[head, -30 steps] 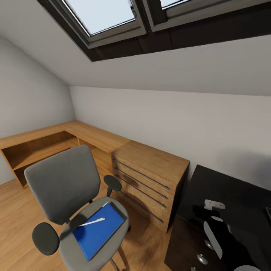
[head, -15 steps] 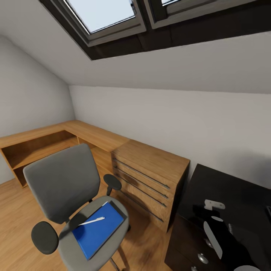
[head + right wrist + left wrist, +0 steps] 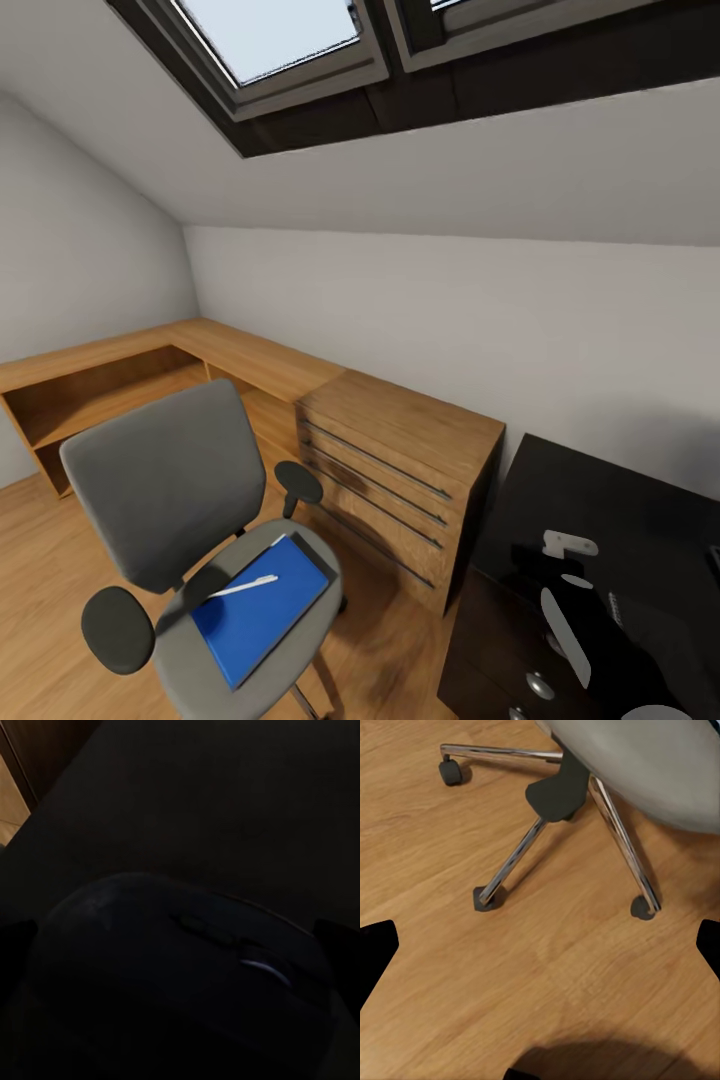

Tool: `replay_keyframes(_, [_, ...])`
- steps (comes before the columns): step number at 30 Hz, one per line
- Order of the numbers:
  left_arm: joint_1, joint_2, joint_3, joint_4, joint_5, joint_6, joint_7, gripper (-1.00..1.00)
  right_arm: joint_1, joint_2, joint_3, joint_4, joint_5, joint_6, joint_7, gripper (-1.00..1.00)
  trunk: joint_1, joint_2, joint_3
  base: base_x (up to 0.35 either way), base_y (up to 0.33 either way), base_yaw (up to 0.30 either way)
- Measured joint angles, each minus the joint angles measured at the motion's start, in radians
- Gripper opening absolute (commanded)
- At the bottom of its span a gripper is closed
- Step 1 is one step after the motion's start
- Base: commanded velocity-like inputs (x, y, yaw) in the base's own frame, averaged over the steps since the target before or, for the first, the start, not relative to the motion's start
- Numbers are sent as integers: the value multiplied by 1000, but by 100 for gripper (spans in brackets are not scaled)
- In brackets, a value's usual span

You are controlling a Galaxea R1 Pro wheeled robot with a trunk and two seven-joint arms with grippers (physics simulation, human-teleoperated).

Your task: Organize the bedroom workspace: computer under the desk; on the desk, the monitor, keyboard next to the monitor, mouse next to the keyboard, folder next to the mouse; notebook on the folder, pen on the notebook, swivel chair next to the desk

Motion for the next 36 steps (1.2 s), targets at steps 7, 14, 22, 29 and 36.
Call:
replay_keyframes(7, [0,-1,0,0,0,0,1,100,0,0,0,0,1,-1,0,-100,27,-49,-22,0,0,0])
replay_keyframes(14, [0,0,0,0,0,0,0,100,0,0,0,0,1,-1,0,-100,50,-91,-41,0,0,0])
replay_keyframes(22, [0,0,0,-1,0,0,0,100,0,0,0,0,1,-1,0,-100,50,-91,-41,0,0,0])
replay_keyframes(29, [0,0,0,-1,0,0,0,100,0,0,0,0,1,-1,0,-100,50,-91,-41,0,0,0])
replay_keyframes(36, [0,0,0,-1,0,0,0,100,0,0,0,0,1,-1,0,-100,50,-91,-41,0,0,0])
